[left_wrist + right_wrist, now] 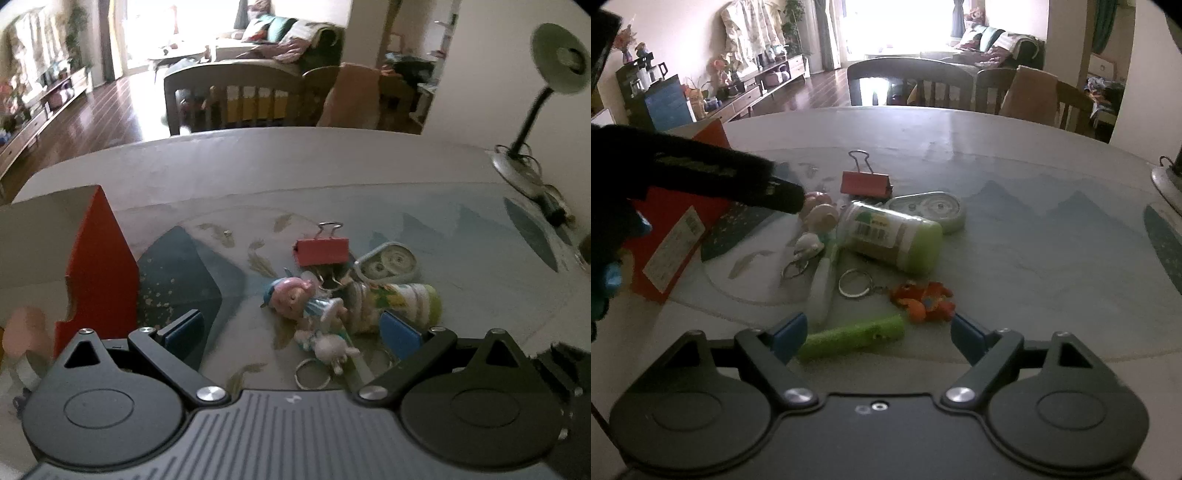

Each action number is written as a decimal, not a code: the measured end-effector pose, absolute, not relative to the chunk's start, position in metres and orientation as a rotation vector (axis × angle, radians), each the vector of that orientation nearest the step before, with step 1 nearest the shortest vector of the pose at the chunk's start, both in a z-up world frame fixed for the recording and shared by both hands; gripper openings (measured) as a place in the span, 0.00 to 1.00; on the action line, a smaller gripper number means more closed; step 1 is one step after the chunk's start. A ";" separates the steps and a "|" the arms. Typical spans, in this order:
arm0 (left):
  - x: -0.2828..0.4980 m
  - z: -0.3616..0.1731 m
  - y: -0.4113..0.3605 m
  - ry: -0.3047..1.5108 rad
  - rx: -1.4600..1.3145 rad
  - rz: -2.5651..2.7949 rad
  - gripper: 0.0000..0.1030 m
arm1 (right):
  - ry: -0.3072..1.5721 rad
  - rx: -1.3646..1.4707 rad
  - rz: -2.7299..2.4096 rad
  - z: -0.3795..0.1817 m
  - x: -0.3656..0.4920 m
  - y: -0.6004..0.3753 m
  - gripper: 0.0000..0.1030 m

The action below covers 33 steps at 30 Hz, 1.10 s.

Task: Organize rigid objects
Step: 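Grasp the figurine with the left gripper while the right gripper grasps the green marker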

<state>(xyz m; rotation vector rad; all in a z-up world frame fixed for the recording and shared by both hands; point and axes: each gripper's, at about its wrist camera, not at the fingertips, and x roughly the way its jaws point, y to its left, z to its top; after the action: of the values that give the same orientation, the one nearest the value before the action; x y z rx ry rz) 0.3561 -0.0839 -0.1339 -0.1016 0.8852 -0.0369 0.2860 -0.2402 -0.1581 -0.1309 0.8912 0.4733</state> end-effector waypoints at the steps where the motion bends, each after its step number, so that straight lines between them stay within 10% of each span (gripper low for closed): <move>1: 0.360 -0.136 -0.083 0.892 -0.110 -0.031 0.99 | 0.897 -0.128 0.474 -0.159 0.289 -0.240 0.82; 33: 0.406 -0.180 -0.078 0.975 -0.123 -0.182 0.69 | 0.998 -0.086 0.565 -0.179 0.304 -0.231 0.63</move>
<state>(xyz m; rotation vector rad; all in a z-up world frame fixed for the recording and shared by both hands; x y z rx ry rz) 0.4061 -0.0782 -0.1799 -0.1233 0.9750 -0.1819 0.3041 -0.2308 -0.1786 -0.0859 0.9977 0.5651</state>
